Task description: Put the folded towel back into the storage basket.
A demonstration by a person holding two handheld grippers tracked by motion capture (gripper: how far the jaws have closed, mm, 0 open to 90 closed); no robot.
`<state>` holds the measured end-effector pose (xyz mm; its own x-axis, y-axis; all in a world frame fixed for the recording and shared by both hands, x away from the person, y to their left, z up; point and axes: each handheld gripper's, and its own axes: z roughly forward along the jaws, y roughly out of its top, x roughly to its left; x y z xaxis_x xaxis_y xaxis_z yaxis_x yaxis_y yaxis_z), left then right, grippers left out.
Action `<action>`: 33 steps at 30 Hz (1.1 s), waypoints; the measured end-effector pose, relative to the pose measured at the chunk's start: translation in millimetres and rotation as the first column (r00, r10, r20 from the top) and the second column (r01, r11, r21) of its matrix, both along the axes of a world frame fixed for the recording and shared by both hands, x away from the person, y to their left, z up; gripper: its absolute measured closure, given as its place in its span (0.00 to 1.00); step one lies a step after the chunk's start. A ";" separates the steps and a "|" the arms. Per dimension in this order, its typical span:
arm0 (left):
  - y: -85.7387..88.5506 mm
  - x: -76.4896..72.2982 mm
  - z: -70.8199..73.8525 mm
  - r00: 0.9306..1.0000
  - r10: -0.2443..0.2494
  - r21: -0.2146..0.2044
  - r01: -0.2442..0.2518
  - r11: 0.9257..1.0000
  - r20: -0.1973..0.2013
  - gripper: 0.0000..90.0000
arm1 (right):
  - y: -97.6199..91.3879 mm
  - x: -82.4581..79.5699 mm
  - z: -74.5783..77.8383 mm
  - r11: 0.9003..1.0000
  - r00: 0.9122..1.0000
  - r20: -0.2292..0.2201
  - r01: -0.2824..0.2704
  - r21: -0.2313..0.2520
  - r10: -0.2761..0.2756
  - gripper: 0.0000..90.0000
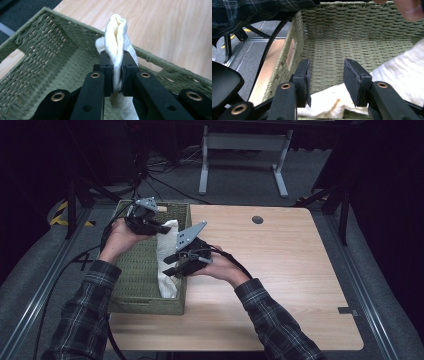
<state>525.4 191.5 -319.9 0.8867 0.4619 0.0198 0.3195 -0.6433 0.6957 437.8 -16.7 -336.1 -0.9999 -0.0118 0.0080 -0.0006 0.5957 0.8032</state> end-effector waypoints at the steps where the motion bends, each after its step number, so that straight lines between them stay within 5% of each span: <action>1: -0.2 2.8 -1.9 1.000 0.007 0.000 -0.007 1.000 0.000 0.92 | -0.9 0.0 0.2 1.000 1.000 0.000 0.003 -0.002 -0.003 0.64; 7: -5.5 11.6 -10.3 1.000 0.026 0.012 -0.026 1.000 0.000 0.90 | -5.7 0.2 -0.3 1.000 1.000 -0.003 0.011 -0.004 -0.011 0.64; 12: -8.1 13.1 -10.6 0.997 0.082 0.032 -0.083 0.996 0.013 0.64 | -8.9 0.1 0.7 1.000 1.000 -0.001 0.017 -0.001 -0.017 0.64; 16: -8.5 12.9 -8.8 0.995 0.102 0.045 -0.103 0.994 0.019 0.57 | -11.9 0.0 2.2 1.000 1.000 0.000 0.017 0.001 -0.017 0.64; 33: -30.6 -11.5 8.9 0.995 0.104 -0.030 -0.105 0.994 -0.002 0.37 | -47.3 2.9 8.6 0.998 0.998 -0.014 0.062 -0.006 -0.062 0.55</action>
<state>513.9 160.8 -311.0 0.8336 0.5524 0.0044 0.3841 -0.5853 0.7141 440.7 -63.9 -327.5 -0.9985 0.0503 0.0217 0.0475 0.5987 0.7996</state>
